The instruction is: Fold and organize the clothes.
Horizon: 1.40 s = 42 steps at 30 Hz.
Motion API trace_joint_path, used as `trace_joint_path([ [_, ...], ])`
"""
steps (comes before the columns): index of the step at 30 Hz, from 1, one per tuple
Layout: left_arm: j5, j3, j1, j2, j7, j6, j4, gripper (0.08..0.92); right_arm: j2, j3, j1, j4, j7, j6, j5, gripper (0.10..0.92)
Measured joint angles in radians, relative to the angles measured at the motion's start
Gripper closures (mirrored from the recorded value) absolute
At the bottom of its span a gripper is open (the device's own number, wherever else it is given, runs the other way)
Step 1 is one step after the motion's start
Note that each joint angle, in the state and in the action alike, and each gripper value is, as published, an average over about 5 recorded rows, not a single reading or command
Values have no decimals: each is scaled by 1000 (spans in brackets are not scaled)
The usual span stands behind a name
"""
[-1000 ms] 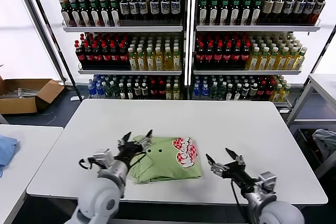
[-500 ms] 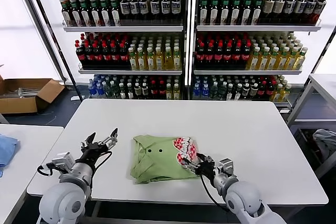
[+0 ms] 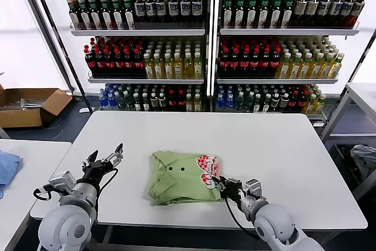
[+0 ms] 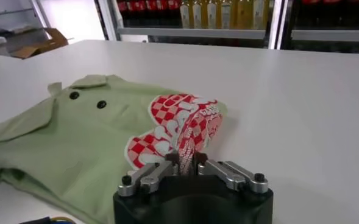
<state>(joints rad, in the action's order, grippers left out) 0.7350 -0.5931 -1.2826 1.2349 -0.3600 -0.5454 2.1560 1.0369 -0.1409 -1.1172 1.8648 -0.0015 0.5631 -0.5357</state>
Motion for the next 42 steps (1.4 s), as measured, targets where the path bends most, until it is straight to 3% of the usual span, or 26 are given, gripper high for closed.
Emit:
trace_joint_path([
  [4, 5, -2, -2, 6, -11, 1, 3, 177, -24, -45, -53, 40, -3, 1, 15, 899],
  [11, 10, -2, -2, 18, -25, 3, 4, 177, -43, -130, -131, 84, 2, -4, 47, 887],
  [26, 20, -9, -12, 17, -32, 3, 24, 177, -32, -185, -165, 151, -8, -93, 68, 476],
  [34, 14, -6, -20, 16, -25, 5, 36, 177, 49, -85, -78, 51, -11, -137, 84, 251],
  [42, 9, -14, -46, 26, -15, 7, 54, 177, 87, -15, -12, -53, -39, -147, 97, 203],
])
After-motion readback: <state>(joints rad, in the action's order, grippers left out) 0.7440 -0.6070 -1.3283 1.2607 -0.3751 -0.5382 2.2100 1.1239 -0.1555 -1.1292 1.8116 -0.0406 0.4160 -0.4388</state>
